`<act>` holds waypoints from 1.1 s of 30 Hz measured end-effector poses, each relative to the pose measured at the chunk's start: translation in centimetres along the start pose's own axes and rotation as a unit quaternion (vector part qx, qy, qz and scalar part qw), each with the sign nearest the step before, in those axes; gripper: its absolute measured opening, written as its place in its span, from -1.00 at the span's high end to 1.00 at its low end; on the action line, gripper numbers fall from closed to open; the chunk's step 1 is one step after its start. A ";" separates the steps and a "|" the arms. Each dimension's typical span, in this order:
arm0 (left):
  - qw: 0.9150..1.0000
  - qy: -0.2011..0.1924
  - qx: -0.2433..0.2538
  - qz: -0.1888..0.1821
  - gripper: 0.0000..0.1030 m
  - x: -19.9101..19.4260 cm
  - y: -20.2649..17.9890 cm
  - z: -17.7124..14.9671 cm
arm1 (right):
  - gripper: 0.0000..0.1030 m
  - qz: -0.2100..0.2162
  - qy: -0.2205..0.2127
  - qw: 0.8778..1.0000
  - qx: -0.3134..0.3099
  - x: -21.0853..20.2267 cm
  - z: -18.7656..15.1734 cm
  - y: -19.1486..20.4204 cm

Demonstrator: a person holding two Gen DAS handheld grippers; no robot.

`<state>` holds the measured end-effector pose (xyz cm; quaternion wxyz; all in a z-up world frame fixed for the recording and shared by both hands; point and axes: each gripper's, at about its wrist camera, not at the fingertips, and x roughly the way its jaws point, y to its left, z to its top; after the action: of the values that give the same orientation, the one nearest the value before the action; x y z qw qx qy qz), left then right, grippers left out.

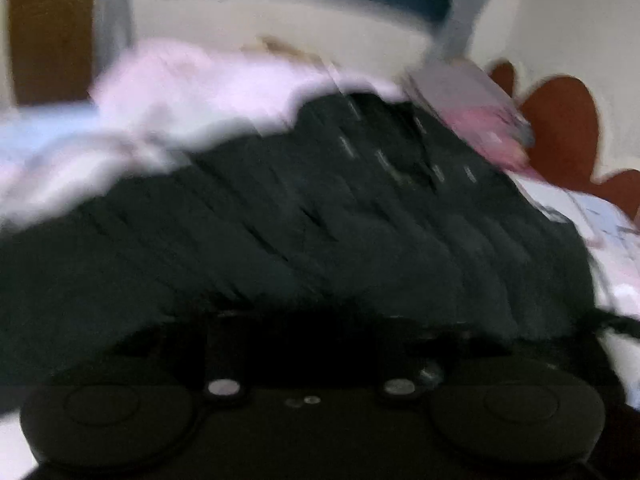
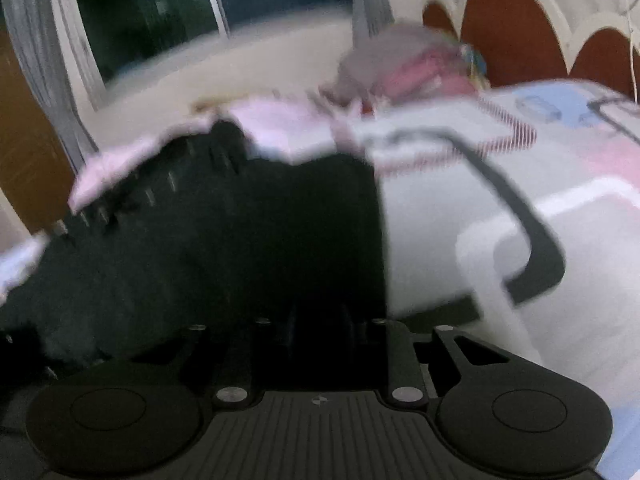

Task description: Fold large clothes

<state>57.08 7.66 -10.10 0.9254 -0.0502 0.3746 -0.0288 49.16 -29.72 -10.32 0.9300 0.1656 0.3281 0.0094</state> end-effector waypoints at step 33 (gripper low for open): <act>0.997 0.040 0.059 -0.009 -0.55 5.4 -6.2 -1.6 | 0.40 -0.010 0.062 0.995 -0.077 4.5 0.5 -1.5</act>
<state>59.76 0.86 -14.25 0.9107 0.0020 0.4086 -0.0606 52.90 -30.76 -13.19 0.9178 0.0895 0.3851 0.0358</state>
